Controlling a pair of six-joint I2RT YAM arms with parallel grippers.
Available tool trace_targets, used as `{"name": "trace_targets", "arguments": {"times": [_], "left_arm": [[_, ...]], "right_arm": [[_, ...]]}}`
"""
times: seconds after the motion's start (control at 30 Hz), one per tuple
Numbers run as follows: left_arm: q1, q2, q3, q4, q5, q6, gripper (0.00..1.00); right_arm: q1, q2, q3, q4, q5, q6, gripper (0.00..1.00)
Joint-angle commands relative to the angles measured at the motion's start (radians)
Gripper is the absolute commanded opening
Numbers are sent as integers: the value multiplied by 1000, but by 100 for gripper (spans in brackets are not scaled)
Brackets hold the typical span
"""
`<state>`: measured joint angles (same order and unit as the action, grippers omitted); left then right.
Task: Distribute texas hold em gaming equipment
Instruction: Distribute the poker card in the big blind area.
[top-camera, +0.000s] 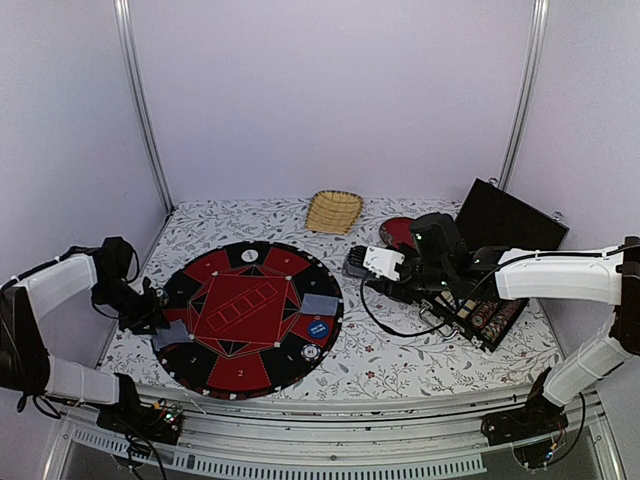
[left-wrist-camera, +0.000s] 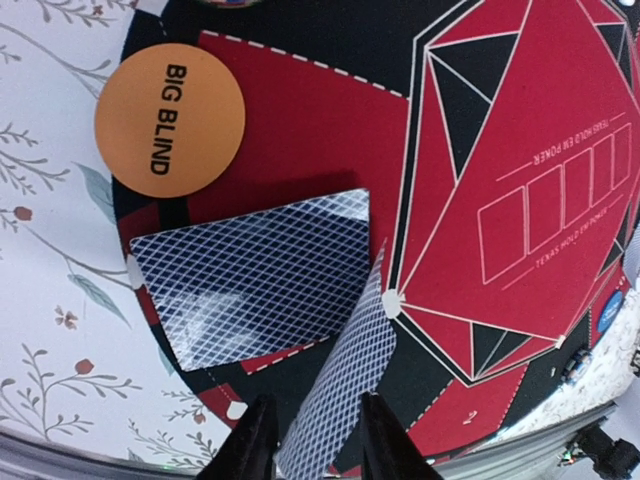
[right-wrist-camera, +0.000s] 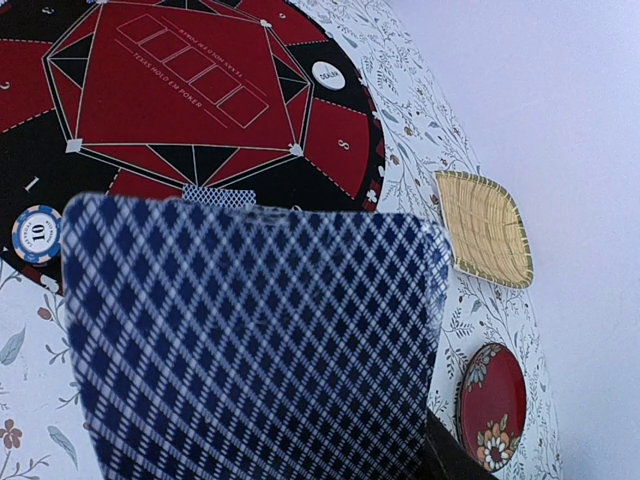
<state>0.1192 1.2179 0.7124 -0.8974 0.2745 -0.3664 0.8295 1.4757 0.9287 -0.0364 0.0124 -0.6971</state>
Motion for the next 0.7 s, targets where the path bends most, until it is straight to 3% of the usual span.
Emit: {"name": "trace_targets", "arguments": {"times": [0.0,0.33,0.5,0.67], "left_arm": [[9,-28,50,-50,-53,-5,31],[11,-158,127,-151,-160,-58,36],[-7,-164,163,-101,-95,-86,33],[-205,-88,257,16,-148,-170,31]], "right_arm": [[-7,-35,-6,24,-9,-2,46],[-8,-34,-1,18,-10,-1,47],[-8,-37,2,11,-10,1,47],[-7,-41,4,11,-13,5,46]]}}
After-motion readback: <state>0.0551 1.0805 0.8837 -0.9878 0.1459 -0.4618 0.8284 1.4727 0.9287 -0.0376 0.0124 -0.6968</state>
